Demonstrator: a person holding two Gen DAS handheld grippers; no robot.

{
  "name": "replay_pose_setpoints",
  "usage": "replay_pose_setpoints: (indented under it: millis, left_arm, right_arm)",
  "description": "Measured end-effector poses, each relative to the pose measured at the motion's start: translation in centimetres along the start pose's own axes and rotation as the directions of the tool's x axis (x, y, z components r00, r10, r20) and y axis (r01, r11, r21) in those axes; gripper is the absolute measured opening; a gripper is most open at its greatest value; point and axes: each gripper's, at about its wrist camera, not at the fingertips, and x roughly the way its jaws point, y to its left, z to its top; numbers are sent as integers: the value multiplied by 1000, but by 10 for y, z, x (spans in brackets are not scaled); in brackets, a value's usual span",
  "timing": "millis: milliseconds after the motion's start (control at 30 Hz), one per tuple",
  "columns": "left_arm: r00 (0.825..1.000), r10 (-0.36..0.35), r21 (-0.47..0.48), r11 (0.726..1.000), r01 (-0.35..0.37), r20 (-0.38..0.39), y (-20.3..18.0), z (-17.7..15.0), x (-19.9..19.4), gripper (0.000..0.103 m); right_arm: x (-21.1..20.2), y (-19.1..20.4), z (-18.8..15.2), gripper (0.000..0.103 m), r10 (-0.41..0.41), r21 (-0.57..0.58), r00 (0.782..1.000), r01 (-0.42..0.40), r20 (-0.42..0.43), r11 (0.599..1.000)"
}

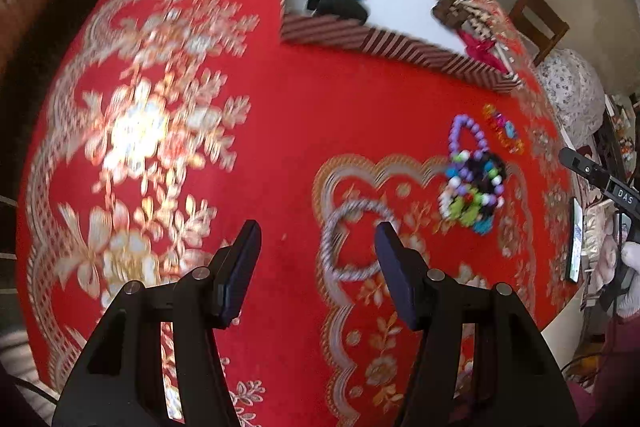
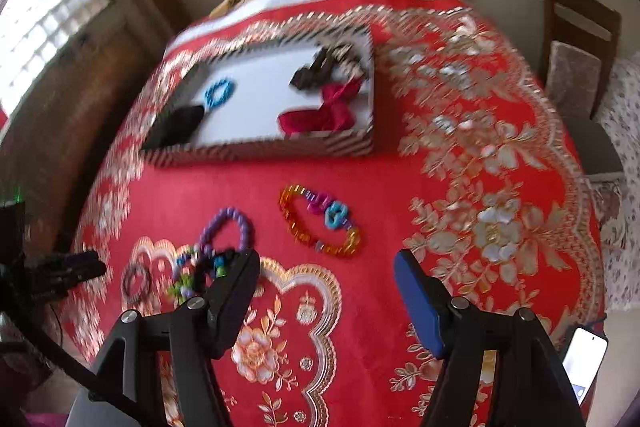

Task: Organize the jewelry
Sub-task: 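Withdraw both tools from the box back to the remaining jewelry, then grasp the silver bracelet with the left tool while the right grasps the orange charm bracelet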

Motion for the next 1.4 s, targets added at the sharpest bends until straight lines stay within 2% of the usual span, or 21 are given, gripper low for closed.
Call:
replay_pose_setpoints:
  millis: [200, 300, 567, 800, 933, 1067, 1233, 1400]
  left_arm:
    - [1000, 8, -14, 1000, -8, -9, -3, -6, 13, 59]
    - [999, 34, 12, 999, -34, -4, -9, -5, 18, 59]
    - [997, 81, 59, 995, -80, -4, -17, 0, 32, 59]
    - [994, 107, 119, 987, -107, 9, -29, 6, 39, 58]
    - [992, 123, 145, 982, -125, 22, -37, 13, 45, 39]
    - [988, 150, 167, 974, -152, 28, -41, 19, 50, 14]
    - [991, 132, 153, 979, -134, 22, -39, 24, 51, 7]
    - [991, 125, 165, 977, -131, 45, -38, 27, 38, 7]
  right_arm:
    - [17, 21, -5, 66, 51, -55, 998, -52, -23, 997]
    - [23, 22, -4, 59, 29, -81, 999, -31, -25, 996]
    - [40, -5, 20, 44, -15, -50, 1000, 14, -23, 999]
    - [73, 1, 28, 40, -47, -160, 996, 35, -73, 987]
    - [84, -4, 31, 28, -68, -181, 994, 52, -87, 982]
    - [86, -1, 28, 19, -105, -235, 992, 85, -73, 968]
    - [81, -1, 30, 17, -89, -210, 994, 74, -63, 975]
    - [56, 3, 39, 17, -40, -177, 999, 36, -15, 983]
